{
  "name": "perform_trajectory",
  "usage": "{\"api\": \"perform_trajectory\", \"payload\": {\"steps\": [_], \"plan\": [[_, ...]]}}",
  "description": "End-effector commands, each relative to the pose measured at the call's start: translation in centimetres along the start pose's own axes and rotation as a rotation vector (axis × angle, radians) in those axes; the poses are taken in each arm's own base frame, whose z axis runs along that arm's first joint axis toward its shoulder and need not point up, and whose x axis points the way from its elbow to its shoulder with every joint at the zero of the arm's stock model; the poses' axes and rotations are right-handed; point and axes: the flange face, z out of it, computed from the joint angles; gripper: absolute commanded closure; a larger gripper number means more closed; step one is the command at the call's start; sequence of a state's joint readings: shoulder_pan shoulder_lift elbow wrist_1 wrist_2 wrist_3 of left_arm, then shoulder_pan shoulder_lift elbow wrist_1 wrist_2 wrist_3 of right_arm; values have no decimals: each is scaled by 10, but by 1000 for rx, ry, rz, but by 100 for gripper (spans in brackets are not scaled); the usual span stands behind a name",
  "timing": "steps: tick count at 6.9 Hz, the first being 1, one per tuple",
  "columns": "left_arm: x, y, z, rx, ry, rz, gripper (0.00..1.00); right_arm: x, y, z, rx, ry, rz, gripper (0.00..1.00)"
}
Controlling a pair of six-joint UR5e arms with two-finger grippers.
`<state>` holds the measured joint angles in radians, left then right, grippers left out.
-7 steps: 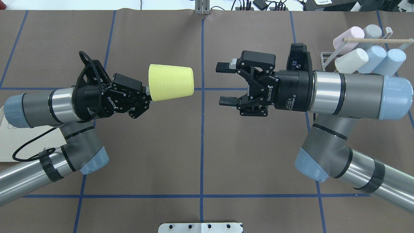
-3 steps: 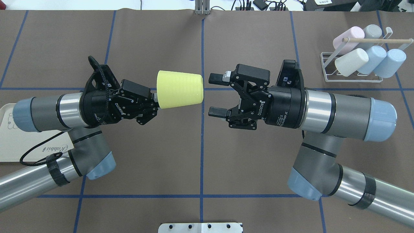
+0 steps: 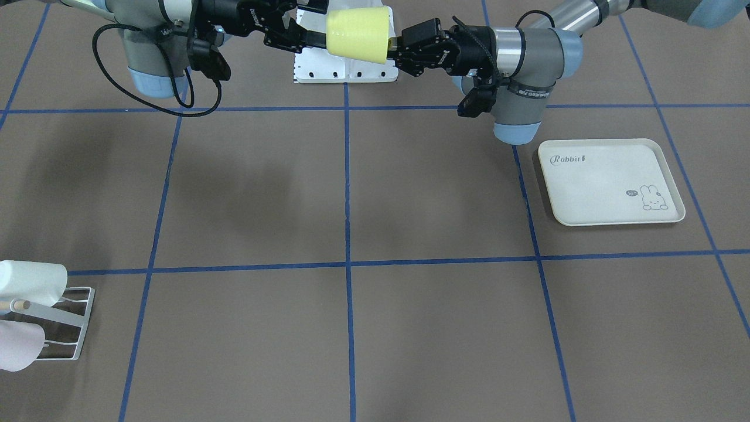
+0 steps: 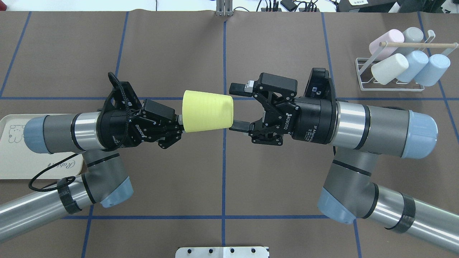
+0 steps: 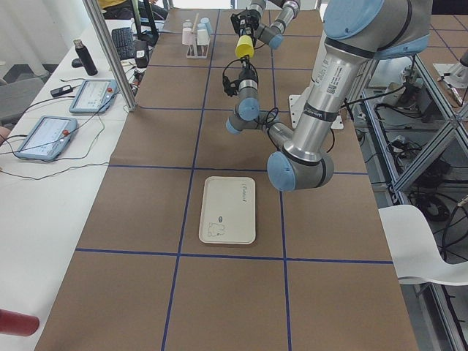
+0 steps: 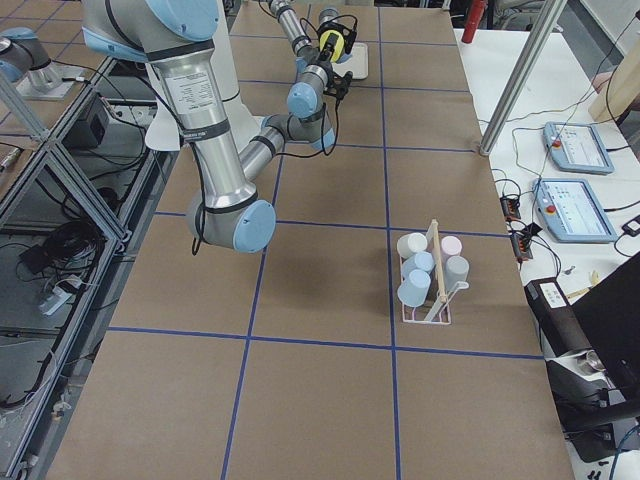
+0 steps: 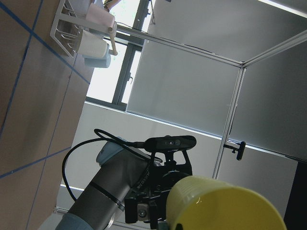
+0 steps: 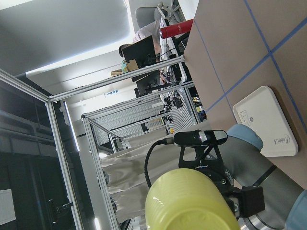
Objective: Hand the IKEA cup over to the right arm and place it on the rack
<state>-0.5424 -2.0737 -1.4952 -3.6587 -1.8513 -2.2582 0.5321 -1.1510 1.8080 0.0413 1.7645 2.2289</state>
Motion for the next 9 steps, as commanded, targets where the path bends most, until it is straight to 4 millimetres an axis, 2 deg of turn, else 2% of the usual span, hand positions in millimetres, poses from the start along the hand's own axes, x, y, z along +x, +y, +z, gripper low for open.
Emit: {"api": "perform_trajectory", "payload": {"steps": [1,5,6,7,8,9], "plan": [[-2,6,5,-15,6,-7,100,5,1,2,0,5,7,0],[2,8,14,-27,18,-5,100,7,4,4,-6,6,12,1],[2,8,14,-26,17,-5,100,6,5,3,-3,0,13,15],[2,8,14,-26,17,-5,100,7,5,3,-3,2,16,60],[1,8,13,-25,15,-4,100,8,6,4,-6,2,19,89],[1,8,12,-25,15,-4,77,7,7,4,-7,1,20,100]]}}
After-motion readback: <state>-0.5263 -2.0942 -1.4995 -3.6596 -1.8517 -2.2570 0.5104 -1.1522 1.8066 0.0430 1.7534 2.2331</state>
